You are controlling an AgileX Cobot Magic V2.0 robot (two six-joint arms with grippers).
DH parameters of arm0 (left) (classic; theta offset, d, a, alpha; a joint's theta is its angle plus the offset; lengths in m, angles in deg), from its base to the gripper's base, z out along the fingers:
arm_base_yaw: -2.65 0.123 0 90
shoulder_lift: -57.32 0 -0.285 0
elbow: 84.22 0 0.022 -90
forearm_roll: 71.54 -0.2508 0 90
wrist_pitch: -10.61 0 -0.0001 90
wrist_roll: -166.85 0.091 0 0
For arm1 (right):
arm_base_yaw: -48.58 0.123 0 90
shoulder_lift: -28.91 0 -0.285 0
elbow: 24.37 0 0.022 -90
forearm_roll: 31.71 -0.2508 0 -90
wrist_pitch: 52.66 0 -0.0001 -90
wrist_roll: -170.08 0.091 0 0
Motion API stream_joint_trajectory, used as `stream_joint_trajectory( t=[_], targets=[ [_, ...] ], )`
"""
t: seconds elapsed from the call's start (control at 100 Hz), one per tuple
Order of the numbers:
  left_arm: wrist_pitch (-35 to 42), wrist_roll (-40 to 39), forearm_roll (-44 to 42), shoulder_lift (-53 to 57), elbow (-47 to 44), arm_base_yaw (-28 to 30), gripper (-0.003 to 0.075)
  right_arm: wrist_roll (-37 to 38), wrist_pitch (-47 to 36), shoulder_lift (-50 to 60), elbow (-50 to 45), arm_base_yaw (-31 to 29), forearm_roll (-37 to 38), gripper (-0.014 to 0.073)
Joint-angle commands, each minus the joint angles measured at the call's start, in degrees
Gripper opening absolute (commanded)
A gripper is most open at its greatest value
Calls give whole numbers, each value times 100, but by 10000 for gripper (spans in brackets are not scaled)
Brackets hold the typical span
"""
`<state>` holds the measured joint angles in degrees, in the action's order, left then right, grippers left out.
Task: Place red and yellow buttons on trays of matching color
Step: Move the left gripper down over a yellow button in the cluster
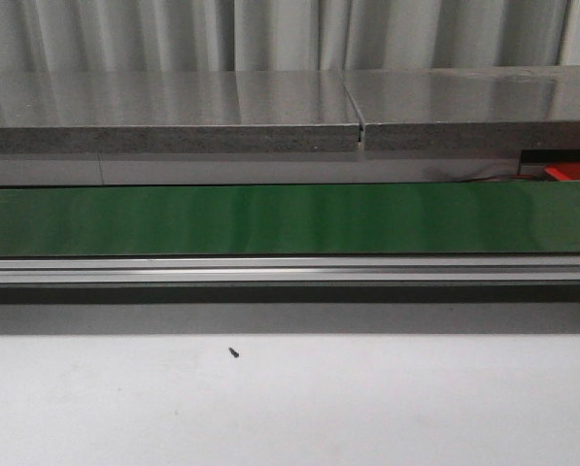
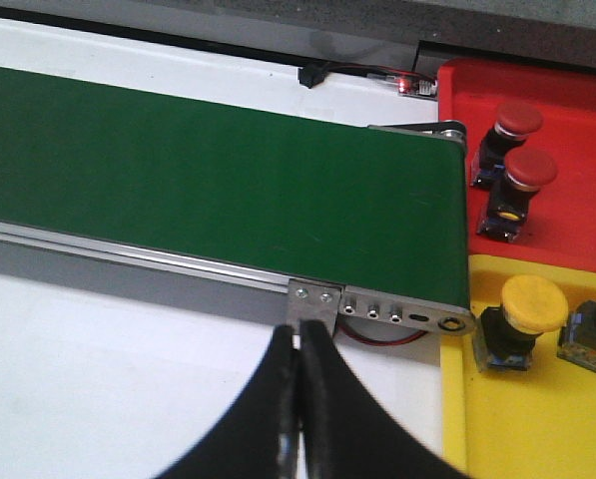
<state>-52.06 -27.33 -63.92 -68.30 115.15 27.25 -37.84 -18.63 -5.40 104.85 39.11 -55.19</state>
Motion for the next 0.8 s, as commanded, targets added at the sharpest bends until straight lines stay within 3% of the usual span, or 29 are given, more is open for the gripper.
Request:
stream_joint_trajectory(
  t=[0.0,0.26,0.59,0.79],
  targets=[
    [-41,-64,46,178,187,42,463,-56,-366,-18,153,21,-131,-68],
    [79,-64,46,137,200,42,448,-56,-366,-18,153,21,-131,-68],
    [147,-10,82,156,262,42,165,-56,-366,-18,153,21,-131,-68],
    [45,430,126,358,262,42,116,-56,-366,-18,153,21,-131,-68]
  ],
)
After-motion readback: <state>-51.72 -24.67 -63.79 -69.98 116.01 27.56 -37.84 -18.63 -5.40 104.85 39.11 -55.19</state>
